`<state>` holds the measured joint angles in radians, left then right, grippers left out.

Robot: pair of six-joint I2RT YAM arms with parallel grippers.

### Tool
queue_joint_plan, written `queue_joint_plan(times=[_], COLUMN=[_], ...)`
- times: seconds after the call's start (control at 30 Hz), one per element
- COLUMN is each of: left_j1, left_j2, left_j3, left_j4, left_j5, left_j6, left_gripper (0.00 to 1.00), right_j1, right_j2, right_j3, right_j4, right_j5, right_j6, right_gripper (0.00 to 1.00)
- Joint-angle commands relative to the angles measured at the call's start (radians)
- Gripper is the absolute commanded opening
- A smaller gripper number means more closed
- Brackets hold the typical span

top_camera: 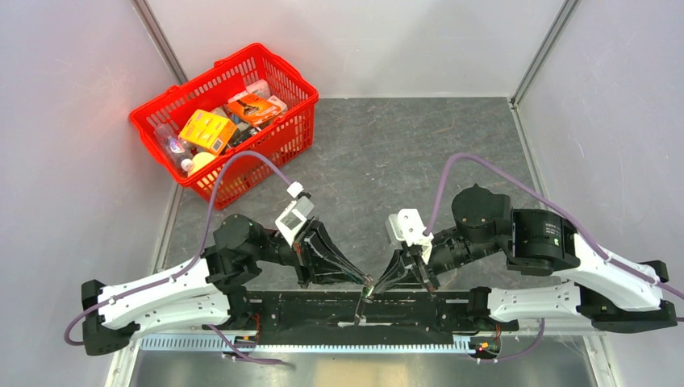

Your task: Put the keys on the keyring

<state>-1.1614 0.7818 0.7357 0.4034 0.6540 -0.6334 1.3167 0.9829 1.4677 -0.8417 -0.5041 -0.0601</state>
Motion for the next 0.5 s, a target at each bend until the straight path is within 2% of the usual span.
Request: queue_joint_plan(times=[0.0,0.3,0.33,0.43,0.47], left_j1=[0.000,0.000,0.000,-0.001,0.000], left_j2=[-0.018,-0.006,-0.008,-0.010,-0.012], left_j3=[-0.020,-0.028,-0.028,-0.029,-0.030], left_j4=[0.126,0.179,0.178,0.178,0.177], left_j5=[-0.129,-0.172,-0.174,-0.175,-0.175], left_j6=[-0.028,-0.046,-0.046,-0.045,-0.043], left_gripper=[0.02,0.02,0.02,0.02,0.02], right_j1=[0.025,0.046,0.047,0.047,0.047], right_j2=[-0.002,0.006,0.005,-0.003,-0.011], right_j3=[-0.007,-0.008,-0.006,0.003,0.003], right_j4=[0.057,0.073,0.072,0.061,0.061], right_j5=[0.056,0.155,0.166,0.185,0.192], right_j6=[0.035,0.048,0.055,0.058,0.059], right_gripper=[0.00,0.00,0.02,0.26,0.30])
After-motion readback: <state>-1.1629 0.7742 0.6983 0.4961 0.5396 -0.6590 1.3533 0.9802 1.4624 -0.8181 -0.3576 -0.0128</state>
